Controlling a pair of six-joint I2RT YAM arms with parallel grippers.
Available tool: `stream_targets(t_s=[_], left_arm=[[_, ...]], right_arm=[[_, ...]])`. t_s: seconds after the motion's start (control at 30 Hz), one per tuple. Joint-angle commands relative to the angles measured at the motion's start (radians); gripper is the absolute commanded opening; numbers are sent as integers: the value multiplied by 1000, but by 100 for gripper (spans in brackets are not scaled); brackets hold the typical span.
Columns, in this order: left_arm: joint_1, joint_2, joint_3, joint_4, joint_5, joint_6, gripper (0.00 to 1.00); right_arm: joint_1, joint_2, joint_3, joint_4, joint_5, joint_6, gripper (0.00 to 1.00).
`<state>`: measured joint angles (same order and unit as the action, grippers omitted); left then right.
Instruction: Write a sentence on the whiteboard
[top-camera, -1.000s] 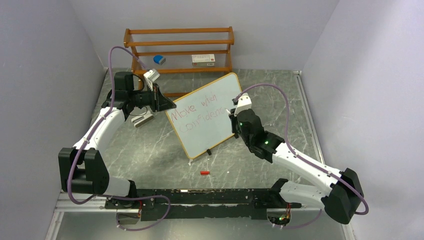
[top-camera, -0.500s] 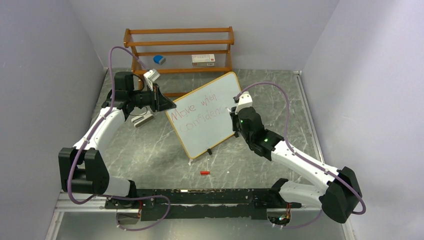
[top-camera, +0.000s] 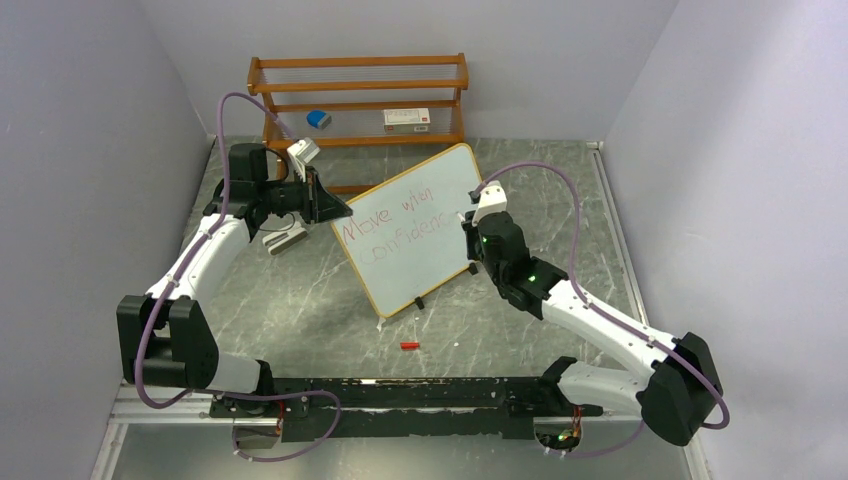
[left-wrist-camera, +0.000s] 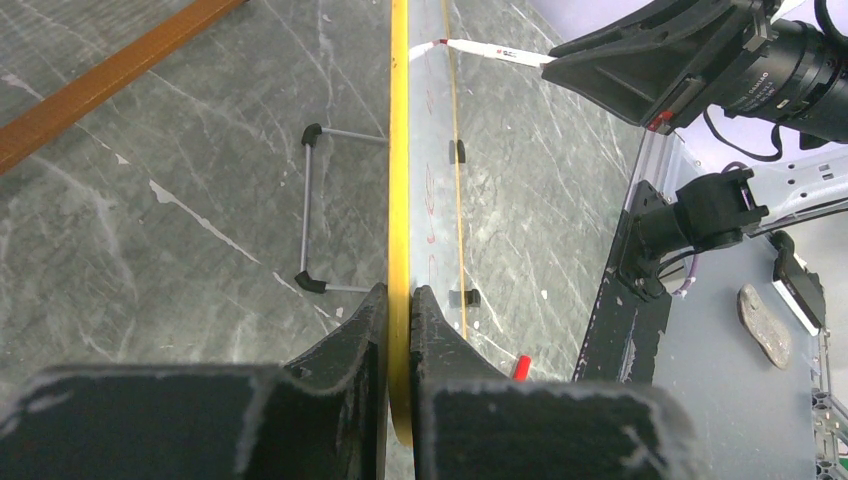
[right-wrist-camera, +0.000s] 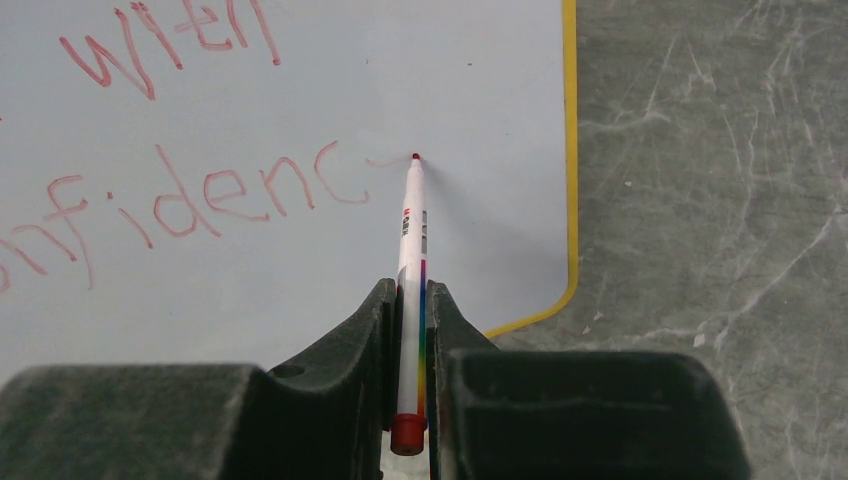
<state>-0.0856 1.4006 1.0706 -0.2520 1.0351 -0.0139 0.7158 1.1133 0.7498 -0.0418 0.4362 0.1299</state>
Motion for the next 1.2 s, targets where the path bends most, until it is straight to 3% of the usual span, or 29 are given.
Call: stream_targets(t_s=[0.0,0.47,1.17], left_arm=[[1,18,11,-26,-48,73,5],[1,18,11,-26,-52,72,5],[4,19,11,-20,-49,65,5]], right_arm=[[-8,14,23,39,-15,-13,0],[-7,25,52,64,-70,-24,0],[0,11,28,-108,-125,23,0]])
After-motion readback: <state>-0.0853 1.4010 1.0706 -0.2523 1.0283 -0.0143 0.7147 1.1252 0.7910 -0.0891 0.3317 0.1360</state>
